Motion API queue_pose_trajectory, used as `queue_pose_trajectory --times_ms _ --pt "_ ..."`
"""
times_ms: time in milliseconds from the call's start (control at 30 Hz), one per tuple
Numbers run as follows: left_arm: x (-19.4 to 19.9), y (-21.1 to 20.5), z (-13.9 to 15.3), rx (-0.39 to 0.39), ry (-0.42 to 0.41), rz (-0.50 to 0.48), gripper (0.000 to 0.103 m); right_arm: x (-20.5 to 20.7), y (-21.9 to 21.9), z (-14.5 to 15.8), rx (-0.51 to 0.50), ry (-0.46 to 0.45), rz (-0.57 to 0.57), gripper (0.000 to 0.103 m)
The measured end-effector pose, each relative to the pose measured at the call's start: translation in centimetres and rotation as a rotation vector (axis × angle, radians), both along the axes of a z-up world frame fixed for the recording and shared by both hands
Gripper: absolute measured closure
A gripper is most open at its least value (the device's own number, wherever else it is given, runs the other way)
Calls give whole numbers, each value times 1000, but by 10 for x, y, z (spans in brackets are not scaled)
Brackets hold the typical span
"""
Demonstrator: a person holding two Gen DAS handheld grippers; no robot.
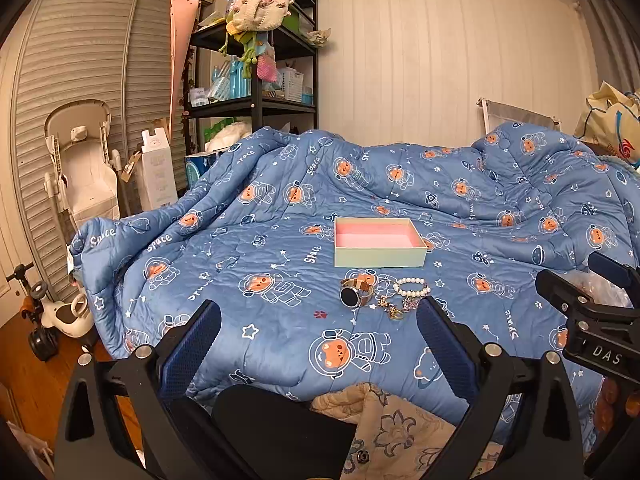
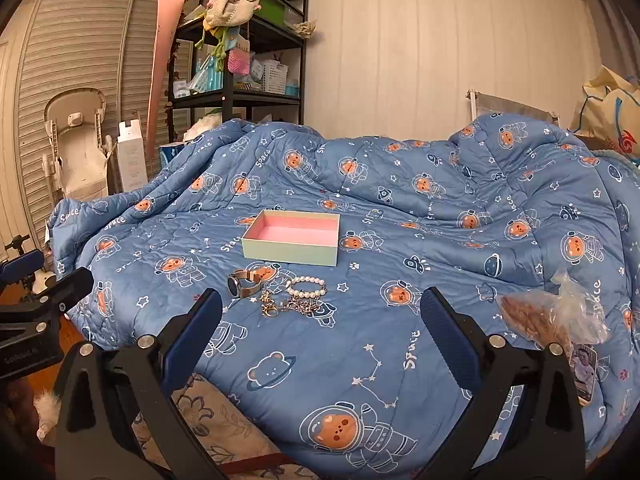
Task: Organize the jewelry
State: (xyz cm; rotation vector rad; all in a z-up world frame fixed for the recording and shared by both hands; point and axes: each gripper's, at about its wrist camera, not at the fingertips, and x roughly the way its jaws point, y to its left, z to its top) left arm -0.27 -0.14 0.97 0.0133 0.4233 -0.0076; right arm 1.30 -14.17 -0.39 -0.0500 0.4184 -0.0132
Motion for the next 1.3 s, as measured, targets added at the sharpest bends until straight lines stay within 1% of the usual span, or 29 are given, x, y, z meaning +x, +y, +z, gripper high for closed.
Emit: queue_pose_trajectory --times_ms 1300 --pt "0 0 -5 0 -2 -1 7 1 3 -3 -2 -3 3 5"
